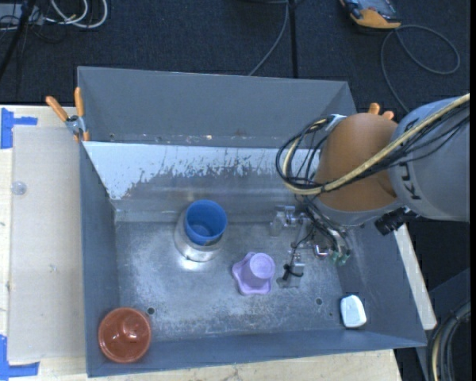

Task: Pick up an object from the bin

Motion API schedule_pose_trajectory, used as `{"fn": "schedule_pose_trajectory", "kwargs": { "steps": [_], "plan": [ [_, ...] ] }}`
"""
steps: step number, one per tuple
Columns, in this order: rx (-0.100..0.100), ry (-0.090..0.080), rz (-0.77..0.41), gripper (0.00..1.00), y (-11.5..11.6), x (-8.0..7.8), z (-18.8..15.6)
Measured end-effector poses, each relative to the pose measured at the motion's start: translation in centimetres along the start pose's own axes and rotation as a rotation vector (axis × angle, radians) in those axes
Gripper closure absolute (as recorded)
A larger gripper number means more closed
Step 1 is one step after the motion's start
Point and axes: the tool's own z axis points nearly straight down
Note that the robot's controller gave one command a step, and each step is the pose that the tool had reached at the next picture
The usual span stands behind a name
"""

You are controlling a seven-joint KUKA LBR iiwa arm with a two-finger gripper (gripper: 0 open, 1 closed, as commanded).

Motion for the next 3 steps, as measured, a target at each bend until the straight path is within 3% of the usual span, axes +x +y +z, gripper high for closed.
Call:
{"fn": "schedule_pose_trajectory", "kwargs": {
  "steps": [1,2,3],
  "plan": [
    [-0.007,0.005,0.01,0.0,3.7,0.3,4.6],
    [-0.001,0.007,0.011,1.0,3.8,0.0,6.7],
    [0.0,0.007,0.01,1.0,3.8,0.0,6.7]
  ]
}}
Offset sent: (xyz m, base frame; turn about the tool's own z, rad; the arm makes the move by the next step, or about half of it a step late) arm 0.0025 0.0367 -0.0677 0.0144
